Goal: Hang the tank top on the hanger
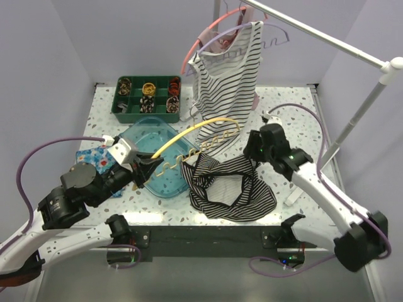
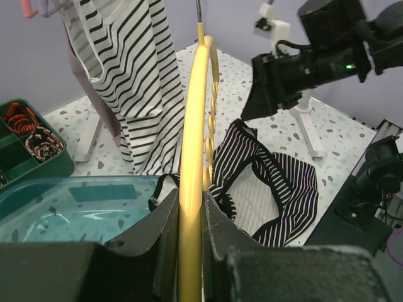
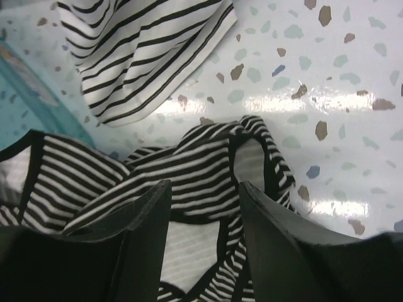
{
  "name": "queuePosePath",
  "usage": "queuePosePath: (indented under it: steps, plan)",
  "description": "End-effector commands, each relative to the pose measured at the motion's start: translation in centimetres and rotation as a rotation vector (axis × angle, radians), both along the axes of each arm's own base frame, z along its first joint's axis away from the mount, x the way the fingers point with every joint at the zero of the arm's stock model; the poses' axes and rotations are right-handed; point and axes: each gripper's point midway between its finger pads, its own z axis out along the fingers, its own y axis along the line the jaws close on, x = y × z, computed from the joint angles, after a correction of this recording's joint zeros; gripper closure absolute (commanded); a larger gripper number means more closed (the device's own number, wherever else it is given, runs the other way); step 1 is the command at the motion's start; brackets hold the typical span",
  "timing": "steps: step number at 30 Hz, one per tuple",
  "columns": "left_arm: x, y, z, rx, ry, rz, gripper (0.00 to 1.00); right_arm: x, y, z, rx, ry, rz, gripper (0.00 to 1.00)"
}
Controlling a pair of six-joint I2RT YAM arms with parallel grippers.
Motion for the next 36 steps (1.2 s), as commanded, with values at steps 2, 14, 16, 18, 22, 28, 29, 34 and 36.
queuePosePath:
  steps: [2, 14, 16, 18, 22, 28, 29, 34, 36]
  plan:
    - [-0.5, -0.1, 0.3, -0.025, -0.003, -0.026, 1.00, -6.1, -1.7, -3.0, 0.101, 0.061, -0.043, 0.52]
    - [-1.2, -0.4, -0.4, 0.007, 0.024, -0.070, 1.00, -7.0, 0.9, -9.2, 0.267, 0.122, -0.023, 0.53]
    - [-1.4, -0.3, -0.5, 0.013, 0.031, -0.073, 1.00, -7.0, 1.3, -9.6, 0.285, 0.137, -0.022, 0.57]
    - [-1.6, -0.1, -0.9, 0.026, 0.040, -0.081, 1.00, -7.0, 1.1, -9.7, 0.283, 0.137, -0.036, 0.68]
    - [-2.9, -0.8, -2.9, 0.090, 0.081, -0.167, 1.00, -7.1, 0.6, -8.5, 0.283, 0.104, -0.053, 0.81]
    - [-4.4, -2.8, -5.4, 0.177, 0.127, -0.313, 1.00, -7.0, 0.0, -6.2, 0.260, 0.063, -0.048, 0.96]
    - [-4.4, -2.9, -5.6, 0.186, 0.130, -0.314, 1.00, -7.0, 0.0, -6.0, 0.261, 0.064, -0.047, 0.97]
    - [-3.8, -2.5, -6.0, 0.215, 0.117, -0.285, 1.00, -7.1, 0.2, -4.9, 0.274, 0.049, -0.030, 1.00]
    - [-3.3, -2.3, -6.3, 0.236, 0.117, -0.256, 1.00, -7.1, 0.3, -4.3, 0.285, 0.038, -0.025, 1.00]
